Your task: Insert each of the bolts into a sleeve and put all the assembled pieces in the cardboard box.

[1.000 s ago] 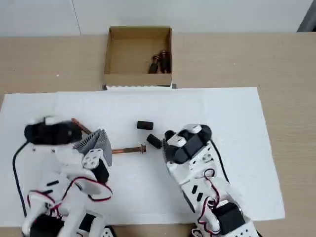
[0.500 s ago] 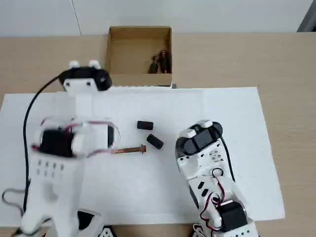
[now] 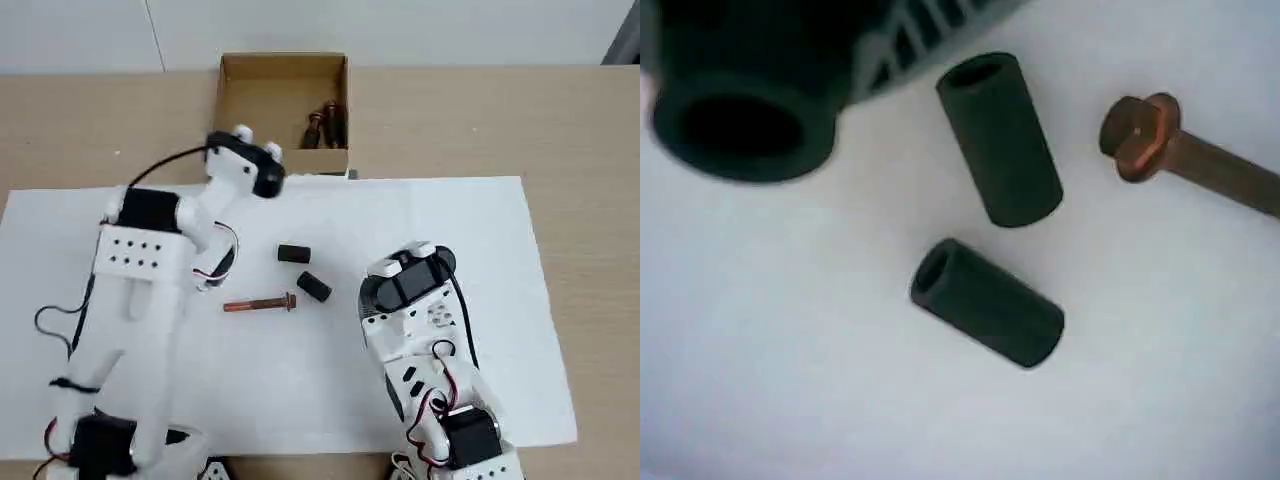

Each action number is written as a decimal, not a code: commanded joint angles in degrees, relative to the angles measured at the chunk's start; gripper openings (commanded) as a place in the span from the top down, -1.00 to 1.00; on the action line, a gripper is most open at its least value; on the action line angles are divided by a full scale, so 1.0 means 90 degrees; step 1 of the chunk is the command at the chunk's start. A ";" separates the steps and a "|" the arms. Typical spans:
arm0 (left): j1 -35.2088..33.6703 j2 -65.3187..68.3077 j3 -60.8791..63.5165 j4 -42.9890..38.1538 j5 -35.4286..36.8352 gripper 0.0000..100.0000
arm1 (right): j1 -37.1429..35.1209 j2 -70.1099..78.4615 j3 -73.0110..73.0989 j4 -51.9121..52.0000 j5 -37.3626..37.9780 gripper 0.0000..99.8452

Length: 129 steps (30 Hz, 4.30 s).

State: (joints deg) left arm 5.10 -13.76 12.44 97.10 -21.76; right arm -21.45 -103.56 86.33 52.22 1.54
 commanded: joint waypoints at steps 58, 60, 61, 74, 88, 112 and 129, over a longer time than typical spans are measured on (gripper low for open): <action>0.1397 0.1270 0.1705 -0.2784 -0.2520 0.78 | 0.0015 -0.0044 -0.0020 -0.0337 0.0000 1.00; 0.1397 0.1270 0.1802 -0.2911 -0.2520 0.78 | 0.0015 -0.0044 -0.0020 -0.0317 0.0000 1.00; 0.1397 0.1270 0.1841 -0.2979 -0.2520 0.78 | 0.0015 -0.0044 -0.0029 -0.0317 0.0000 1.00; 0.1407 0.2081 0.1578 -0.3106 -0.2520 0.96 | 0.0034 -0.0044 -0.0049 -0.0308 0.0010 1.00; 0.1397 0.1358 0.0786 -0.2325 -0.2471 0.99 | 0.0044 -0.0044 -0.0352 -0.0298 0.0010 1.00; 0.1885 -0.3028 0.1070 -0.1641 0.0420 0.99 | -0.0005 -0.0044 -0.1055 0.0659 -0.0010 1.00; 0.0645 -0.8967 0.5905 -0.4230 0.0440 0.99 | -0.0825 -0.0044 0.0420 -0.1421 0.0039 1.00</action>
State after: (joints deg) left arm 12.84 -87.16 62.55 61.58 -18.24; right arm -27.52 -103.56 89.67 43.78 1.54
